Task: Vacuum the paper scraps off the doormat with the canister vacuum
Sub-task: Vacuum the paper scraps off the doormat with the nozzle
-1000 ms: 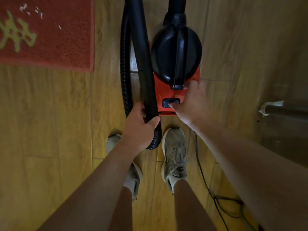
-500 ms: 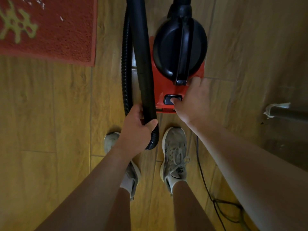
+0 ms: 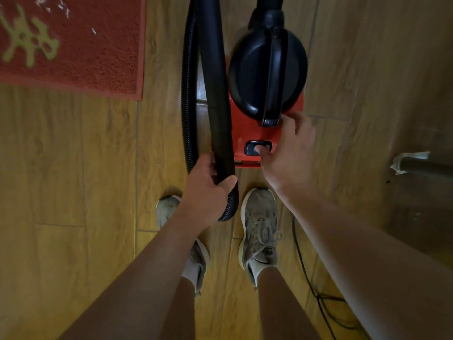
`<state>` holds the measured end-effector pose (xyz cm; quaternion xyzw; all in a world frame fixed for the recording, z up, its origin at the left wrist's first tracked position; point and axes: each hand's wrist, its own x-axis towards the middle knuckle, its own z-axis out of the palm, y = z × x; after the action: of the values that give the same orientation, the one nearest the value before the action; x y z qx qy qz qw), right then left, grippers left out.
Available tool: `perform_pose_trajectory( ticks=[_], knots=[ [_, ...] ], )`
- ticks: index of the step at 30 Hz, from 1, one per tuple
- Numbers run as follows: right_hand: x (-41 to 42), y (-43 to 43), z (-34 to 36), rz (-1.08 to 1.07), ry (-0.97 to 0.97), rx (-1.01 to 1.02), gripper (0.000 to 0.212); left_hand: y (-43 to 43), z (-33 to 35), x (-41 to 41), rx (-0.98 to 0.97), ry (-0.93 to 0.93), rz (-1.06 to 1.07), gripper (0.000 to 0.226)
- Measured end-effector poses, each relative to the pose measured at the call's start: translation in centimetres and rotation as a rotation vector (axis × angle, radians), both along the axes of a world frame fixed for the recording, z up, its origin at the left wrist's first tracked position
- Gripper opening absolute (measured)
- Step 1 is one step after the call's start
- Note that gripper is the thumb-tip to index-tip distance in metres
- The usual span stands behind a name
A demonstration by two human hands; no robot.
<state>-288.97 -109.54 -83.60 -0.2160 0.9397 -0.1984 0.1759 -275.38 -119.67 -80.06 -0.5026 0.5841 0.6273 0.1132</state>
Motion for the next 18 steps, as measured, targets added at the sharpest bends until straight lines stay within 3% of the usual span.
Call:
perform_pose_trajectory(
  ticks=[9, 18],
  knots=[
    [1.4, 0.7, -1.0, -0.094, 0.005, -0.099, 0.066, 0.1, -0.4, 0.1, 0.010, 0.007, -0.008, 0.043],
    [0.5, 0.6, -1.2, -0.004, 0.083, 0.017, 0.063, 0.4, -1.1, 0.2, 0.016, 0.011, 0.009, 0.037]
  ],
)
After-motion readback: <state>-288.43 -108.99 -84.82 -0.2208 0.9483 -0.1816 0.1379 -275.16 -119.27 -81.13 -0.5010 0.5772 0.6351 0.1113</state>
